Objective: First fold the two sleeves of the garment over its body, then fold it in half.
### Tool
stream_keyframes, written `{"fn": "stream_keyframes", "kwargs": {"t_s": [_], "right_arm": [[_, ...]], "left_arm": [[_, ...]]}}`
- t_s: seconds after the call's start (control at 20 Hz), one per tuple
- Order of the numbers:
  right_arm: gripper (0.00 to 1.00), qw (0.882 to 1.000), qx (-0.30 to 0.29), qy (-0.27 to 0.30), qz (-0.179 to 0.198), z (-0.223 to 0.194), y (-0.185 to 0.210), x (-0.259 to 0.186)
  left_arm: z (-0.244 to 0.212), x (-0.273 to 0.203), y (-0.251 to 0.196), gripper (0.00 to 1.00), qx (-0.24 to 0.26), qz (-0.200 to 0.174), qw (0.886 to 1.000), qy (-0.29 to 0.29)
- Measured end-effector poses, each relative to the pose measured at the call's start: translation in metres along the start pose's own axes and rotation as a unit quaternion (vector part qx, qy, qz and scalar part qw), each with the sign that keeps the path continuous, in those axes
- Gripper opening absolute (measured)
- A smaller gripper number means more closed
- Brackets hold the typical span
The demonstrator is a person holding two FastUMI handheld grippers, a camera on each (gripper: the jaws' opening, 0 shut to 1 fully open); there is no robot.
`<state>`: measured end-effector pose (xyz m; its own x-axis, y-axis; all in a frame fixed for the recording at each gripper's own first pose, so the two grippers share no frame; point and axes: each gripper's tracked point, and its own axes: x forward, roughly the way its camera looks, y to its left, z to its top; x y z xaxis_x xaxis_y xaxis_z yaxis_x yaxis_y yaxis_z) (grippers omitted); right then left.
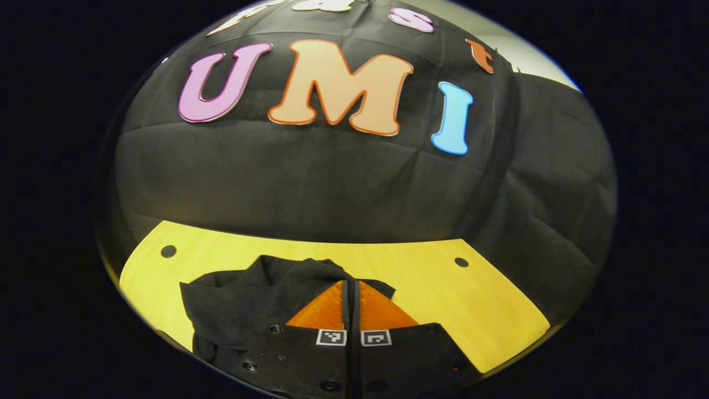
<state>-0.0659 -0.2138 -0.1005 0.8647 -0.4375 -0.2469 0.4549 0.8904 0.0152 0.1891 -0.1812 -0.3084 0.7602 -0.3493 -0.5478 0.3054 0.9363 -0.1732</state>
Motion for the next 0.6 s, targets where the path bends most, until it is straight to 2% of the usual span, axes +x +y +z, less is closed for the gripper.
{"fn": "stream_keyframes", "kwargs": {"t_s": [0.1,0.25,0.35,0.4,0.45,0.6], "right_arm": [[0.98,1.000,0.004,0.006,0.004,-0.005,0.006,0.000],[0.98,1.000,0.010,0.012,0.010,-0.011,0.010,-0.004],[0.98,1.000,0.010,0.017,0.014,-0.016,0.014,-0.005],[0.98,1.000,0.010,0.020,0.016,-0.017,0.015,-0.006],[0.98,1.000,0.009,0.021,0.019,-0.019,0.016,-0.006],[0.98,0.999,0.001,0.026,0.031,-0.021,0.026,-0.006]], "left_arm": [[-0.006,0.004,-0.012,0.00,-0.001,-0.012,1.000,0.007],[-0.012,0.008,-0.017,0.00,-0.008,-0.006,1.000,0.011],[-0.018,0.009,-0.023,0.00,-0.022,-0.015,1.000,0.016],[-0.021,0.007,-0.027,0.04,-0.027,-0.021,0.999,0.021],[-0.020,0.003,-0.026,0.02,-0.028,-0.019,0.999,0.022],[-0.011,-0.003,-0.030,0.70,-0.035,-0.022,0.999,0.006]]}}
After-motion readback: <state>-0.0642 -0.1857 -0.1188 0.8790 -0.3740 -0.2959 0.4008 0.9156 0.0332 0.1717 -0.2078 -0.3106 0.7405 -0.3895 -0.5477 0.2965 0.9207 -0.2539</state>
